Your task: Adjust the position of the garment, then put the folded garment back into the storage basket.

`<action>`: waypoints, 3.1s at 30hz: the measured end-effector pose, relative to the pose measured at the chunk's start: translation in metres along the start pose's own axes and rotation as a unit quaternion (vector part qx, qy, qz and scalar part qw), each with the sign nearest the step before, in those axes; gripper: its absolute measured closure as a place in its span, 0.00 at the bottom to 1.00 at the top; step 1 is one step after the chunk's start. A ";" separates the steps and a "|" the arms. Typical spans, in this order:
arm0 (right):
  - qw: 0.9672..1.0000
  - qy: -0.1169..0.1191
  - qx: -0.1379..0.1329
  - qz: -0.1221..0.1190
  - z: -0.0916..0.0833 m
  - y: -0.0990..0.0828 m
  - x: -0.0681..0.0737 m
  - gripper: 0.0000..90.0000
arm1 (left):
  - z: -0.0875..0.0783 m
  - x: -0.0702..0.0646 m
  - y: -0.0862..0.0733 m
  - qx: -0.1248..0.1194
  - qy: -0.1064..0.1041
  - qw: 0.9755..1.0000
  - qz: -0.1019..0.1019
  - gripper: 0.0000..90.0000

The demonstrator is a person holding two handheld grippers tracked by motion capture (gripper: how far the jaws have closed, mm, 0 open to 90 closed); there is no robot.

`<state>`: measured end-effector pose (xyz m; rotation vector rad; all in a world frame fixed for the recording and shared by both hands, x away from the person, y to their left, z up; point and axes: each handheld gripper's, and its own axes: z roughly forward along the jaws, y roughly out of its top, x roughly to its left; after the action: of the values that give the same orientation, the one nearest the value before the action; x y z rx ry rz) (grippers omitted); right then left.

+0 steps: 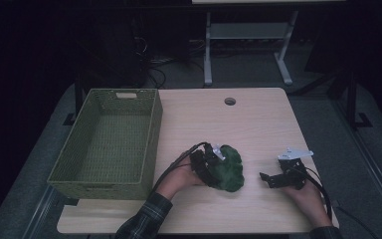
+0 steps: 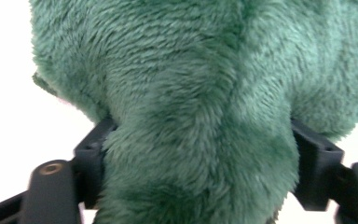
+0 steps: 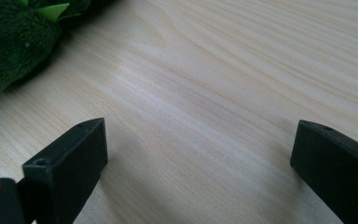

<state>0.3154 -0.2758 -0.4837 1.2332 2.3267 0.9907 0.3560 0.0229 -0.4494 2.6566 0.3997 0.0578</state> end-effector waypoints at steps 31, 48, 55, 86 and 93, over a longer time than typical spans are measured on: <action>1.000 -0.001 -0.001 -0.002 0.000 0.000 0.000 0.04 | -0.018 0.005 -0.002 -0.016 -0.051 0.997 -0.052 0.84; 1.000 -0.001 -0.001 -0.002 0.000 0.000 0.000 0.04 | -0.075 0.000 0.008 -0.050 -0.037 0.996 -0.062 0.84; 1.000 -0.001 -0.001 -0.002 0.000 0.000 0.000 0.04 | -0.101 0.002 0.007 -0.060 -0.025 0.996 -0.065 0.84; 1.000 -0.001 -0.001 -0.002 0.000 0.000 0.000 0.04 | -0.207 0.038 -0.051 -0.098 0.061 0.986 -0.121 0.84; 1.000 -0.001 -0.001 -0.002 0.000 0.000 0.000 0.04 | -0.229 0.045 -0.081 -0.107 0.084 0.979 -0.150 0.84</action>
<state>0.3158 -0.2759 -0.4837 1.2279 2.3257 0.9907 0.3530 0.2031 -0.2803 2.3601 0.7979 0.2193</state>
